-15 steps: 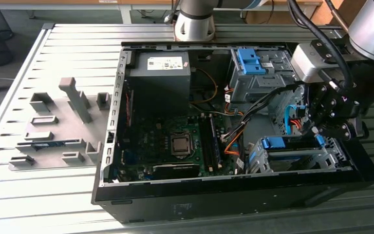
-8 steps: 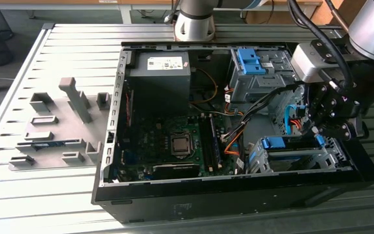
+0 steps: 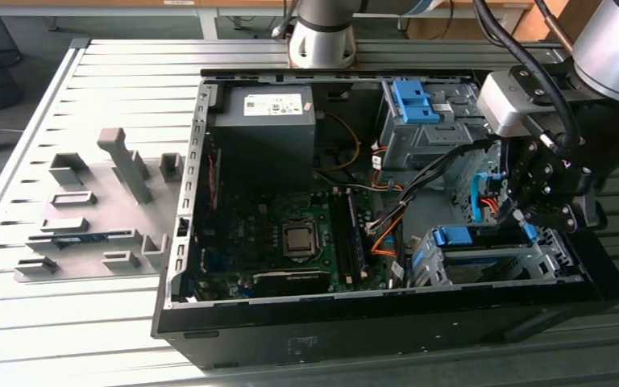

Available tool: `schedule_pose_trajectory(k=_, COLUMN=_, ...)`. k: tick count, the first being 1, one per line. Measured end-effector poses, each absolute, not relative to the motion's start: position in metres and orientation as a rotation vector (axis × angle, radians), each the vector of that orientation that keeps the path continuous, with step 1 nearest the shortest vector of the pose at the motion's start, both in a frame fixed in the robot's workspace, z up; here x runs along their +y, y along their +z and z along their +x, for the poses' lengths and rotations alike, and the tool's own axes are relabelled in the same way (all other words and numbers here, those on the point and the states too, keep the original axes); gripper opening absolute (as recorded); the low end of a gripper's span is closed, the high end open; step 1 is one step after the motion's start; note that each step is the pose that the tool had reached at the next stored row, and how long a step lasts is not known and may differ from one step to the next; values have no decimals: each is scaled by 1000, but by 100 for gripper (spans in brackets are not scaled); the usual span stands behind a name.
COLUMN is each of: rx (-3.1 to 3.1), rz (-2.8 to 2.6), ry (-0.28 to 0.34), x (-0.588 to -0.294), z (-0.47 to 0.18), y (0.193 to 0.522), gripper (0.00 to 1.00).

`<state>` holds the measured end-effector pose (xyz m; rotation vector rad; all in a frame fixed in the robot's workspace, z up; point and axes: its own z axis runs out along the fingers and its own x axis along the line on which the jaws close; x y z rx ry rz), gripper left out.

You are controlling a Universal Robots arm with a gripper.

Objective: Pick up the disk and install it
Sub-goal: 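Insert the second disk wire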

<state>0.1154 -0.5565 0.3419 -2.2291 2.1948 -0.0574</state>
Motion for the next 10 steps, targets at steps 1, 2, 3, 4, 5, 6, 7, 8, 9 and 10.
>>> schedule_pose_trajectory(k=1, rx=2195, rz=-2229, ry=-57, x=-557, z=115, y=342, gripper=11)
schedule_pose_trajectory(k=2, rx=2195, rz=-2229, ry=-57, x=-557, z=115, y=343, gripper=11)
schedule_pose_trajectory(k=3, rx=2195, rz=-2229, ry=-57, x=-557, z=115, y=344, gripper=11)
schedule_pose_trajectory(k=4, rx=2195, rz=-2229, ry=-57, x=-557, z=115, y=345, gripper=11)
schedule_pose_trajectory(k=5, rx=2195, rz=-2229, ry=-57, x=-557, z=115, y=347, gripper=11)
schedule_pose_trajectory(k=6, rx=2195, rz=-2229, ry=-57, x=-557, z=115, y=350, gripper=11)
schedule_pose_trajectory(k=7, rx=2195, rz=-2229, ry=-57, x=-557, z=115, y=352, gripper=11)
schedule_pose_trajectory(k=8, rx=2195, rz=-2229, ry=-57, x=-557, z=115, y=354, gripper=11)
schedule_pose_trajectory(k=9, rx=2195, rz=-2229, ry=-57, x=-557, z=115, y=357, gripper=11)
schedule_pose_trajectory(k=10, rx=2195, rz=-2229, ry=-57, x=-557, z=115, y=359, gripper=11)
